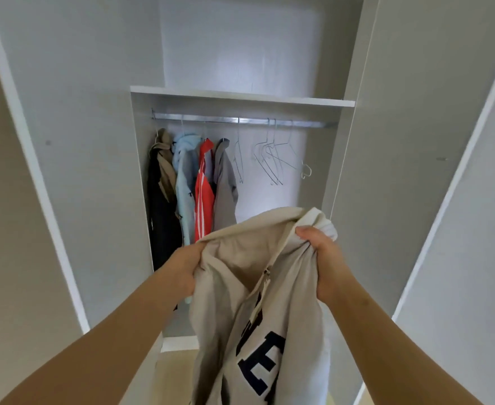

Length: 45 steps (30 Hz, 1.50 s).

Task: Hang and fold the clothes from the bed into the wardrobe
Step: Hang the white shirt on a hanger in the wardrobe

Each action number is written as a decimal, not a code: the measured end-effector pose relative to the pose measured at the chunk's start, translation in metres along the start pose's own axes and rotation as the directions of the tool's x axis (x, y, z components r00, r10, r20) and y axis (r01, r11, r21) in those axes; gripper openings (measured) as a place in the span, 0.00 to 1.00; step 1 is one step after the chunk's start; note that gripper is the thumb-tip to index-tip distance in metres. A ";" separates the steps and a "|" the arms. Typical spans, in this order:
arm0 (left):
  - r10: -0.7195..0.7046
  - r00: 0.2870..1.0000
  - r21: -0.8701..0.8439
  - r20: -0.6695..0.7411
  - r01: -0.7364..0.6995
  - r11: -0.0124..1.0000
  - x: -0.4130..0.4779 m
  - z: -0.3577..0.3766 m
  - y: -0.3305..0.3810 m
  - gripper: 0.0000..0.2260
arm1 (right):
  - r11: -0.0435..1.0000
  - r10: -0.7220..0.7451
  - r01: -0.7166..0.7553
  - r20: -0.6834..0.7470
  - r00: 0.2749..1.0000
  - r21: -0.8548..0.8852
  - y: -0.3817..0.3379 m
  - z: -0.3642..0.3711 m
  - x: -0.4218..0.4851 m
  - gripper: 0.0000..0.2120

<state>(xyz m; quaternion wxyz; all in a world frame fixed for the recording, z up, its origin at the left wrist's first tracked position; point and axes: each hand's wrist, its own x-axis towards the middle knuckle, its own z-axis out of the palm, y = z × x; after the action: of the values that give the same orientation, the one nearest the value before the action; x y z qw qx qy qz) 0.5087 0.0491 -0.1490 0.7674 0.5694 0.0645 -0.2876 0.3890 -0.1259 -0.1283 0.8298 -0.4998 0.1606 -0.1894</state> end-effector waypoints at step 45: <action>0.223 0.953 -0.519 -0.206 -0.299 0.801 0.435 0.096 0.248 0.12 | 0.865 0.127 -0.070 0.083 0.988 -0.496 0.018 0.109 0.654 0.19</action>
<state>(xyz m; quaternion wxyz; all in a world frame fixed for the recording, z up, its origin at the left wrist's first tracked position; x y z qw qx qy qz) 0.9738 -0.1525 -0.0944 0.9233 0.3494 0.1159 -0.1099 1.0150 -0.3451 -0.1455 0.6917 -0.6954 0.1817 -0.0712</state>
